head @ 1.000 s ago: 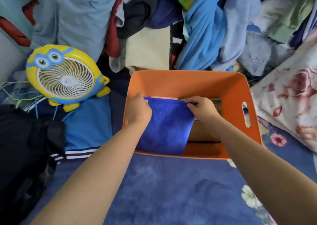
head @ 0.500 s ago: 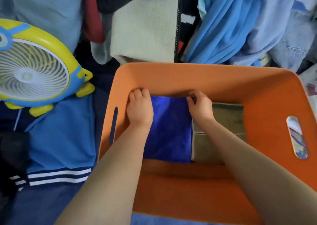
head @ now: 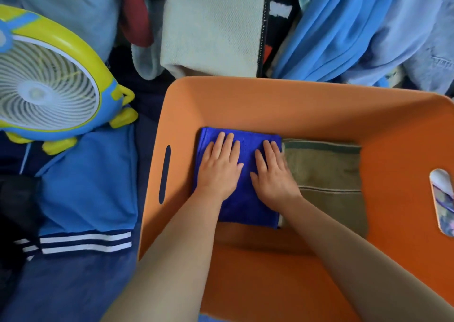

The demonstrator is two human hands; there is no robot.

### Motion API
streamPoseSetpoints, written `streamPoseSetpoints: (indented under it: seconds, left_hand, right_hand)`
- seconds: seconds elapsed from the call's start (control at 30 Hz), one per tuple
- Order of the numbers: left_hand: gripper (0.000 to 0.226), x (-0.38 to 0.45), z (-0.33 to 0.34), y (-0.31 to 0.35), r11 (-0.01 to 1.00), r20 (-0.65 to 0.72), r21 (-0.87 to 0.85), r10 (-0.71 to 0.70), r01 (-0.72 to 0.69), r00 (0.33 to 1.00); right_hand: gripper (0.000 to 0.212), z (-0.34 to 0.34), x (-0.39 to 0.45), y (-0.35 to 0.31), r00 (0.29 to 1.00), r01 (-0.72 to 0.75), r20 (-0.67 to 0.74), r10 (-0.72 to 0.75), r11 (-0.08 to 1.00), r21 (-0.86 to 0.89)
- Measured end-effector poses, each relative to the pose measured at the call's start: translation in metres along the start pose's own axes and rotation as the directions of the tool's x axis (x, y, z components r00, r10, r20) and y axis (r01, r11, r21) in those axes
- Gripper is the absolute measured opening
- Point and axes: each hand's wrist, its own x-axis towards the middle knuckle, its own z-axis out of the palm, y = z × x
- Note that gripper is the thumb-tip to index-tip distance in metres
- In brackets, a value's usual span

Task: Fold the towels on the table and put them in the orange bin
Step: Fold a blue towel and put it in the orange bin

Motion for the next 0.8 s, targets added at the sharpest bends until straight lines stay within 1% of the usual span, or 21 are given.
streamPoseSetpoints:
  seconds: [0.03,0.17,0.27,0.43,0.5,0.63,0.7,0.8]
  left_hand:
    - [0.060,0.000,0.007,-0.005,0.999,0.041,0.001,-0.036,0.036,0.999]
    - [0.061,-0.004,0.028,-0.016,0.993,0.112,-0.037,-0.110,0.115,0.988]
    - [0.061,0.000,0.030,-0.018,0.988,0.147,-0.085,-0.113,0.127,0.983]
    - [0.060,0.008,0.003,-0.011,0.986,0.272,-0.091,-0.113,0.143,0.956]
    - [0.056,0.007,-0.017,-0.004,0.989,0.257,-0.079,-0.102,0.126,0.961]
    - [0.041,-0.004,-0.071,0.012,0.998,0.175,-0.036,-0.035,0.042,0.984]
    - [0.035,-0.012,-0.101,0.021,1.000,0.153,-0.008,-0.020,0.022,0.988]
    - [0.026,-0.031,-0.155,0.041,0.999,0.082,0.040,0.003,-0.006,0.997]
  right_hand:
    - [0.061,0.004,0.004,0.000,1.000,0.008,0.019,-0.008,1.000,-0.005]
    - [0.065,0.013,0.012,-0.001,0.998,0.031,0.057,-0.029,0.999,-0.028]
    - [0.065,0.013,0.013,-0.002,0.996,0.015,0.093,-0.010,0.999,-0.052]
    - [0.062,-0.009,0.011,0.000,0.983,0.018,0.185,-0.009,0.999,-0.046]
    - [0.059,-0.023,0.004,0.000,0.982,0.011,0.189,-0.008,1.000,-0.016]
    - [0.052,-0.068,-0.027,0.001,0.993,-0.006,0.122,0.000,0.999,0.047]
    - [0.048,-0.091,-0.044,0.000,0.997,0.018,0.078,-0.022,0.999,0.048]
    - [0.044,-0.133,-0.079,-0.006,0.997,0.074,-0.036,-0.073,0.997,0.026]
